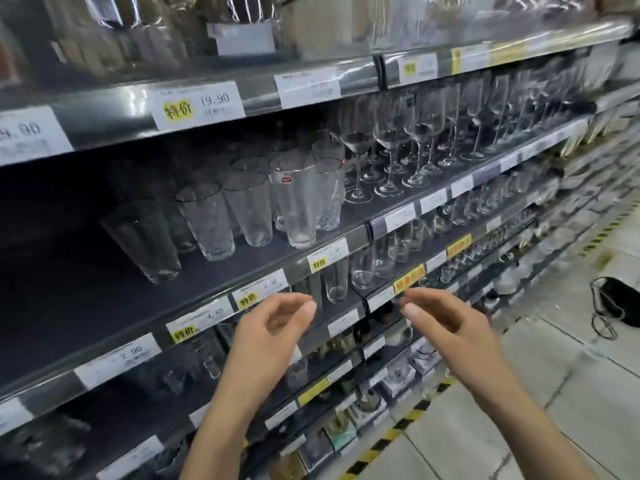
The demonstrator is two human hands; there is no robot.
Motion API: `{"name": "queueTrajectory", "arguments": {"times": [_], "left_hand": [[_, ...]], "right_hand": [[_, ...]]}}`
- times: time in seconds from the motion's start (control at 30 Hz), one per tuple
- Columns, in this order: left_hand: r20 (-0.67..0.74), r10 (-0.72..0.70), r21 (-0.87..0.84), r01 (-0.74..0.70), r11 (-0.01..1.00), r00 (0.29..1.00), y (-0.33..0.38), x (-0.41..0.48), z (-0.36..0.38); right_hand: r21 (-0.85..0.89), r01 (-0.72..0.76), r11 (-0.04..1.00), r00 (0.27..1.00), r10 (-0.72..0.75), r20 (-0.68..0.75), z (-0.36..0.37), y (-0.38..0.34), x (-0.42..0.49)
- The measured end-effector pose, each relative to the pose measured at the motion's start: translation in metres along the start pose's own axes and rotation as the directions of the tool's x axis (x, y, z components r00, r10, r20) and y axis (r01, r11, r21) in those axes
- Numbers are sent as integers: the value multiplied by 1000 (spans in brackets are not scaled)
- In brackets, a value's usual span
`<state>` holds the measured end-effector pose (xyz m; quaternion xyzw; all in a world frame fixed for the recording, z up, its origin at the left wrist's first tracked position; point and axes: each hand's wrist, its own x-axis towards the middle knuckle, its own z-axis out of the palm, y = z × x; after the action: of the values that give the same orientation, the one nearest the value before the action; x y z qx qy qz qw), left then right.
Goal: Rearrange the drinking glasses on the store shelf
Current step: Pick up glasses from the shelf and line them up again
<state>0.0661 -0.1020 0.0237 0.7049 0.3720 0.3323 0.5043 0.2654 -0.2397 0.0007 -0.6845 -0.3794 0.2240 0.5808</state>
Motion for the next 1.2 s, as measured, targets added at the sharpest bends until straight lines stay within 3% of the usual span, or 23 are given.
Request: {"name": "queueTrajectory", "arguments": {"times": [0.17,0.5,0.77,0.93,1.2], "left_hand": [[-206,-55,-73,41,996,977,6,60,16],[-433,-139,-1,154,988,890,1,136,54],[-595,-119,89,212,973,795,6,173,86],[-699,-114,118,272,955,706,4,191,100],[-786,-95,108,287,952,611,6,195,105]], "right_hand": [[-4,-11,1000,997,11,78,0,4,68],[-87,34,996,990,-22,139,3,8,181],[-269,243,932,916,-129,380,37,12,262],[-228,240,944,882,-114,458,56,14,290],[-159,255,954,882,-162,443,65,21,303]]}}
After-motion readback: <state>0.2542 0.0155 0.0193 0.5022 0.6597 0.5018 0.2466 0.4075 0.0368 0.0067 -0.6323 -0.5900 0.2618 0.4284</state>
